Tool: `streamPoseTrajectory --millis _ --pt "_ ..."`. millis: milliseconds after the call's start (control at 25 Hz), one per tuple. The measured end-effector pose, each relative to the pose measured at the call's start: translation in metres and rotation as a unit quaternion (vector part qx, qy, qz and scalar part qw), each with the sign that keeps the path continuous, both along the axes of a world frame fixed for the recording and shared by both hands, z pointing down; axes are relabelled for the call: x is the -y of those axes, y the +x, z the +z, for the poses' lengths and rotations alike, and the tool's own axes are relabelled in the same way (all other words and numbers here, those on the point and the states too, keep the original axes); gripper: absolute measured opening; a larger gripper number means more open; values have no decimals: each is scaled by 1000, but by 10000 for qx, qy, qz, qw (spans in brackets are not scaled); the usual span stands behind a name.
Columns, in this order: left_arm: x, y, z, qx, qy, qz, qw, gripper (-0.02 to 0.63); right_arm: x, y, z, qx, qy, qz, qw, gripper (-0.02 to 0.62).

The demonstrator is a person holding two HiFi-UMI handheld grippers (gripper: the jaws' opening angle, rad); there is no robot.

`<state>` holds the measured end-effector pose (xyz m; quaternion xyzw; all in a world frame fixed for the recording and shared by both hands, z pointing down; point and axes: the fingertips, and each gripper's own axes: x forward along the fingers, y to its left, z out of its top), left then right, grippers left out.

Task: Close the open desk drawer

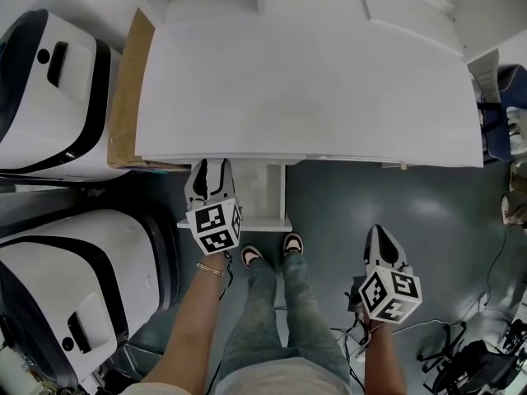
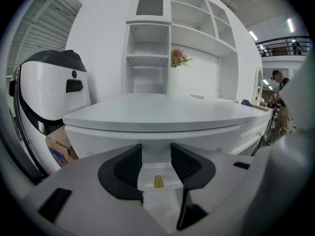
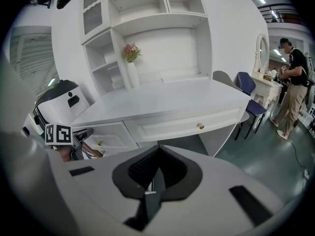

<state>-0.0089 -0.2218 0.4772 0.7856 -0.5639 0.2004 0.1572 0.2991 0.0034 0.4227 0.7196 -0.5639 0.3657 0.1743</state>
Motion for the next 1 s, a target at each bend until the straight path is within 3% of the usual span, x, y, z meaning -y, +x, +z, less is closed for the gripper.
streamPoseTrajectory --millis 520,1000 --pt "-20 -9 0 -203 61 -27 9998 189 16 -35 16 94 -73 -533 9985 6" --pt "-102 -63 67 30 -321 -223 9992 189 31 -83 78 119 -318 -1190 9923 6"
